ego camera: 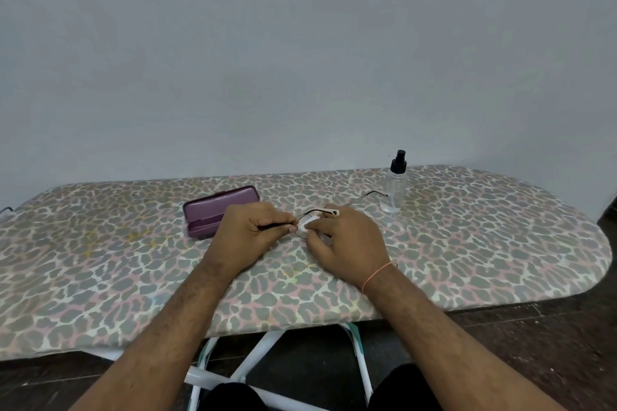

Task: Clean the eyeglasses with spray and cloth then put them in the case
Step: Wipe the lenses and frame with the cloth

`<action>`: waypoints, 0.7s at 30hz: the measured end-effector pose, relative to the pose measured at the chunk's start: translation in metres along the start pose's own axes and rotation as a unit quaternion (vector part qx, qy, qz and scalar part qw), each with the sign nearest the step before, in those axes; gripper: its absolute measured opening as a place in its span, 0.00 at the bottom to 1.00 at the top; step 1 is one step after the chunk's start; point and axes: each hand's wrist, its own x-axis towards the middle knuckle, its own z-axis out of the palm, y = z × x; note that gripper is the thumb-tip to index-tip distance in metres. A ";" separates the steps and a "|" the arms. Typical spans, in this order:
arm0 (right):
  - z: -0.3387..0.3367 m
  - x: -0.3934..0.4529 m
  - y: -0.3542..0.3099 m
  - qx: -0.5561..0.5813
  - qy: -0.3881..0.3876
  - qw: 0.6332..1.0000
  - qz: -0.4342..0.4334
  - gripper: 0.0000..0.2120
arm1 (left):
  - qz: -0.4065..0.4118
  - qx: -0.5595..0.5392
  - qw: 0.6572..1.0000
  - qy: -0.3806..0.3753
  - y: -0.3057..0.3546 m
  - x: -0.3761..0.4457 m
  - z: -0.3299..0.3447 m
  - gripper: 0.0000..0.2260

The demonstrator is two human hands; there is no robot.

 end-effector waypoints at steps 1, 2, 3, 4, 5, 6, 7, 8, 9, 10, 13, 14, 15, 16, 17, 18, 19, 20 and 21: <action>0.000 0.001 0.000 -0.025 -0.003 1.000 0.008 0.16 | 0.000 -0.001 1.000 -0.002 0.000 0.000 0.000 0.08; 0.001 0.003 0.001 -0.042 -0.006 0.999 0.011 0.17 | 0.001 -0.001 1.000 -0.004 0.000 0.000 0.001 0.08; 0.002 0.004 0.001 -0.047 -0.008 0.999 0.007 0.18 | 0.003 0.000 1.000 -0.004 0.001 0.000 0.001 0.08; 0.003 0.005 0.001 -0.041 -0.009 0.999 -0.002 0.17 | 0.005 0.001 1.000 -0.004 0.001 0.000 0.001 0.08; 0.003 0.005 0.001 -0.024 -0.010 1.000 -0.012 0.16 | 0.007 0.003 1.000 -0.004 0.001 0.000 0.001 0.08; 0.004 0.004 0.001 -0.003 -0.012 1.000 -0.020 0.15 | 0.008 0.005 1.000 -0.005 0.001 0.000 0.001 0.08; 0.003 0.004 0.001 0.022 -0.012 0.999 -0.025 0.14 | 0.008 0.007 1.000 -0.008 0.001 0.001 0.001 0.08; 0.002 0.003 0.000 0.048 -0.011 0.998 -0.026 0.13 | 0.009 0.010 1.000 -0.010 0.000 0.000 0.001 0.08; 0.002 0.002 0.000 0.068 -0.008 0.997 -0.023 0.13 | 0.009 0.013 1.000 -0.010 0.000 0.000 0.001 0.08; 0.001 0.002 -0.001 0.075 -0.004 0.997 -0.018 0.13 | 0.009 0.014 1.000 -0.009 0.000 0.000 0.000 0.08; 0.001 0.001 0.000 0.022 0.006 1.000 0.008 0.14 | 0.007 0.011 1.000 -0.009 0.001 0.000 0.000 0.08; 0.001 0.001 -0.001 -0.005 0.004 1.000 0.019 0.16 | 0.006 0.010 1.000 -0.010 0.001 0.000 0.000 0.08; 0.001 0.002 -0.001 -0.028 0.000 0.999 0.027 0.17 | 0.005 0.008 1.000 -0.013 0.002 0.000 0.000 0.08; 0.002 0.003 0.000 -0.042 -0.004 0.999 0.030 0.18 | 0.005 0.008 1.000 -0.015 0.003 0.000 0.000 0.08; 0.003 0.004 0.000 -0.048 -0.008 0.999 0.026 0.18 | 0.008 0.010 1.000 -0.016 0.003 0.000 0.000 0.07; 0.003 0.005 0.001 -0.045 -0.012 0.999 0.014 0.18 | 0.012 0.012 1.000 -0.017 0.004 0.000 0.000 0.07; 0.003 0.005 0.001 -0.033 -0.015 0.999 -0.001 0.16 | 0.015 0.014 1.000 -0.017 0.004 0.000 0.000 0.07; 0.003 0.006 0.001 -0.014 -0.016 1.000 -0.015 0.14 | 0.016 0.016 1.000 -0.017 0.004 0.000 0.000 0.07; 0.002 0.006 0.001 0.008 -0.014 1.000 -0.025 0.12 | 0.017 0.018 1.000 -0.017 0.004 0.001 0.000 0.07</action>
